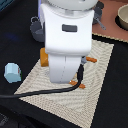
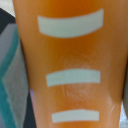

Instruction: Interact with the objects in diverse but meaningful ways.

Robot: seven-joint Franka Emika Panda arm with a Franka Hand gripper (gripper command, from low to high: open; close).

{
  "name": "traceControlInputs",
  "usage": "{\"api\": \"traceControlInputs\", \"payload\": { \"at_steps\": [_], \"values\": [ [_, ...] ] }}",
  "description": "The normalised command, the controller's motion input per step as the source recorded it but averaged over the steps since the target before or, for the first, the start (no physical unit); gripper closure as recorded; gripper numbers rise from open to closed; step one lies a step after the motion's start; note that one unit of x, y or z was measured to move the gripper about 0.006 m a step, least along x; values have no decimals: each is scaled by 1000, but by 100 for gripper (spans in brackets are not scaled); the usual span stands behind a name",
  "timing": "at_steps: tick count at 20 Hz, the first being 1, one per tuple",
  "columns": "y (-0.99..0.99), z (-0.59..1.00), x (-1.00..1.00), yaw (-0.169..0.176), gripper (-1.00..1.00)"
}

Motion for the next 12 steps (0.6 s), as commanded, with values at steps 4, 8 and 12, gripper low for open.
{"api": "traceControlInputs", "payload": {
  "at_steps": [4, 8, 12],
  "values": [
    [150, -308, -881, 0, 100],
    [92, -423, -768, 0, 100],
    [69, -491, -711, 0, 100]
  ]
}}
